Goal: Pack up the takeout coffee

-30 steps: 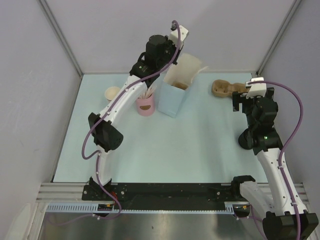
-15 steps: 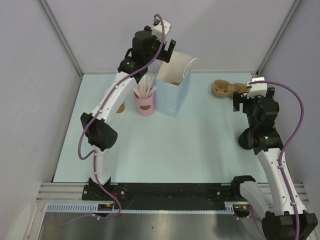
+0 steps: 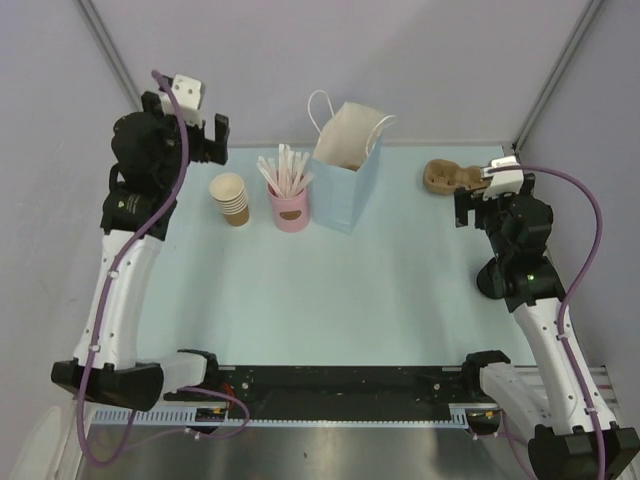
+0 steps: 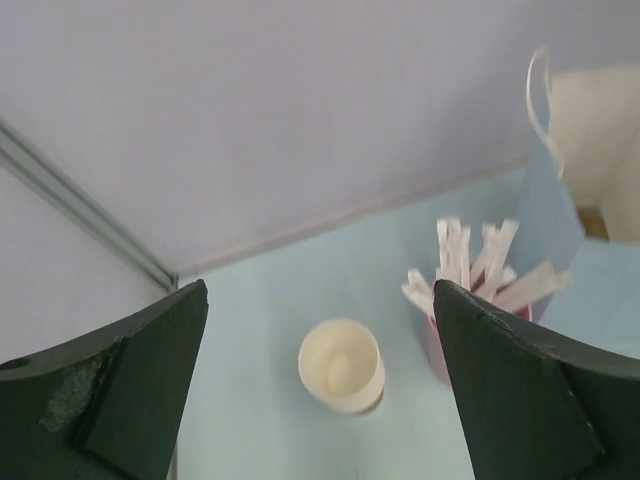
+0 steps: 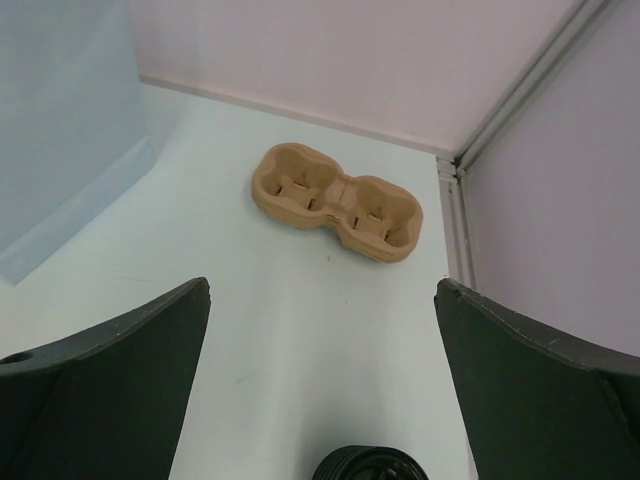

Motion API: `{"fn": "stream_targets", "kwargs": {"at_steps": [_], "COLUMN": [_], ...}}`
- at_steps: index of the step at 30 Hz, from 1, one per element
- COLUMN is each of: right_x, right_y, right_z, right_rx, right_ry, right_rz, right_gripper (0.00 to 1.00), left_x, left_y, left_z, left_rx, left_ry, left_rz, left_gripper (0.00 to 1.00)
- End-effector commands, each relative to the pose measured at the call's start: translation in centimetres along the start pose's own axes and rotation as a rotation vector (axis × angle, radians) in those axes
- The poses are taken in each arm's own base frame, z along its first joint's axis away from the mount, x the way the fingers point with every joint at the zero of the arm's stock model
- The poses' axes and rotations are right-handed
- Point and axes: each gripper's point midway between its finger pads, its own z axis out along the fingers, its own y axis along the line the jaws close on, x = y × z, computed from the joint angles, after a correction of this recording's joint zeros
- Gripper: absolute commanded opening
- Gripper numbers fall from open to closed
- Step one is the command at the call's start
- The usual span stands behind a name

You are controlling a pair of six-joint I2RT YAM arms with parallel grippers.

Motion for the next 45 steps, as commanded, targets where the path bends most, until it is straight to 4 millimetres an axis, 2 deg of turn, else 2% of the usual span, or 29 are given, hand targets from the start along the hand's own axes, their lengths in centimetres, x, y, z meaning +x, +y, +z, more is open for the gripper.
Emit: {"fn": "stream_targets", "kwargs": {"at_steps": [1,2,5,13,18,22,27,34,45], "right_x": [-1.1,-1.1,-1.0,-1.5,-1.4,-1.2,-0.8,-0.5,-0.1], "right_y": [1.7,1.9,2.4,2.4,2.1,2.0,1.6,1.3,1.4], "right_z": [-0.4,-0.3,-0.4,-1.0,-1.0,-1.0,-0.7,-0.6,-0.4], "right_rx": [-0.063,-0.071,-0.091,-0.106,-0.101,-0.096,-0.085,-0.079,-0.083], "right_ry": [-0.039,-0.038,-0.035,-0.056,-0.05,-0.044,-0.032,-0.021,-0.003], "right_rz": [0.01,0.009,0.009,0.013,0.009,0.007,0.005,0.003,-0.005], "right_gripper": [1.0,1.0,1.0,1.0,1.0,1.0,1.0,1.0,1.0], "left_x": [12.8,14.7,17.4,21.1,21.5,21.8,23.4,25.4,26.0], "left_y": [-1.6,-2.0,-3.2,-4.5,-4.9,-5.5,-5.8,-5.6,-5.7], "left_z": [1.4,1.4,1.6,3.2,3.7,4.5,5.5,6.7,7.6], "left_rx": [0.118,0.137,0.194,0.242,0.281,0.334,0.375,0.37,0.377], "left_ry": [0.323,0.361,0.406,0.423,0.401,0.385,0.387,0.397,0.4], "left_rz": [-0.033,-0.044,-0.058,-0.083,-0.048,-0.041,-0.076,-0.105,-0.114], "left_gripper": [0.99,0.99,0.99,0.99,0.95,0.84,0.72,0.6,0.46]}}
